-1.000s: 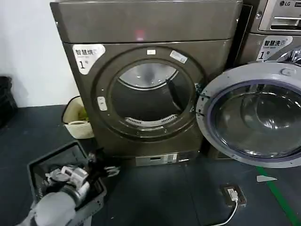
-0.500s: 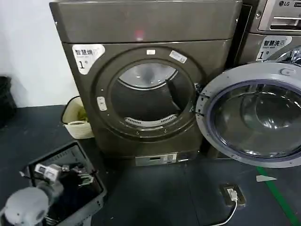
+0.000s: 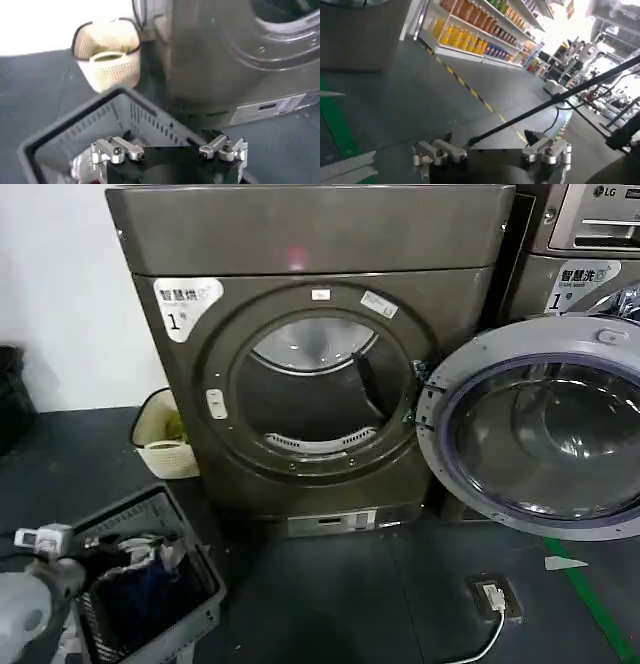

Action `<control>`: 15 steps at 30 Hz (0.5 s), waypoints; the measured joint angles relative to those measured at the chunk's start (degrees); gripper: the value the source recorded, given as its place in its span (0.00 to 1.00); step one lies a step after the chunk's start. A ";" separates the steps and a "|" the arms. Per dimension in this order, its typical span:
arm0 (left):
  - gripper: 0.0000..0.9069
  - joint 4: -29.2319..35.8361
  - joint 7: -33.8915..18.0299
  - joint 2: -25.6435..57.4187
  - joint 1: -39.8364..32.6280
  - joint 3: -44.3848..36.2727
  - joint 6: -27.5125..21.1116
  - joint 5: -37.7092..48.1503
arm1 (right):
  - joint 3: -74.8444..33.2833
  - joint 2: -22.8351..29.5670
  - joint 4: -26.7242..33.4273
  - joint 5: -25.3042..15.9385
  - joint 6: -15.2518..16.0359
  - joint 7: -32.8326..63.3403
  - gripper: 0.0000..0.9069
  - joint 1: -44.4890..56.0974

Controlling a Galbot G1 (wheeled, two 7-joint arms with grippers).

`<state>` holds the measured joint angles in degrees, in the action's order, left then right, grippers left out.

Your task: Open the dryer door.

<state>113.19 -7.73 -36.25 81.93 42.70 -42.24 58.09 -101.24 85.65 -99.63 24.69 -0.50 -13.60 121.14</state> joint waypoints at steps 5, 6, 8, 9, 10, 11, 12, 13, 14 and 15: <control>1.00 -0.28 -1.97 1.72 4.22 1.17 0.01 3.53 | 0.25 0.06 -0.39 -0.01 0.04 0.00 1.00 -0.23; 1.00 -0.42 -2.93 2.16 4.91 1.23 0.02 4.73 | 0.33 0.09 -0.39 -0.01 0.04 0.00 1.00 -0.28; 1.00 -0.67 -4.84 3.01 6.08 1.24 0.02 7.27 | 0.51 0.15 -0.34 -0.02 0.03 0.00 1.00 -0.32; 1.00 -0.75 -5.97 3.56 6.48 1.22 0.02 9.05 | 0.55 0.15 -0.21 -0.02 -0.01 0.00 1.00 -0.37; 1.00 -0.82 -7.02 4.02 6.68 1.15 0.02 10.52 | 0.58 0.15 -0.07 -0.03 -0.04 0.00 1.00 -0.38; 1.00 -0.85 -7.75 4.48 6.73 0.93 0.03 11.94 | 0.66 0.15 0.02 -0.03 -0.06 -0.01 1.00 -0.39; 1.00 -0.84 -8.05 4.95 6.73 0.62 0.03 12.81 | 0.72 0.16 0.06 -0.03 -0.09 -0.02 1.00 -0.39; 1.00 -0.85 -8.29 5.36 6.67 0.37 0.04 13.70 | 0.73 0.18 0.10 -0.03 -0.12 -0.03 1.00 -0.40; 1.00 -0.84 -8.74 5.65 6.53 0.02 0.05 14.72 | 0.75 0.17 0.13 -0.03 -0.16 -0.04 1.00 -0.41; 1.00 -0.84 -9.26 5.86 6.31 -0.33 0.05 16.02 | 0.75 0.17 0.17 -0.04 -0.18 -0.04 1.00 -0.42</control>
<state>112.35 -16.99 -30.39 88.24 42.37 -42.19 74.11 -100.49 85.82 -99.46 24.66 -0.68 -13.64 120.71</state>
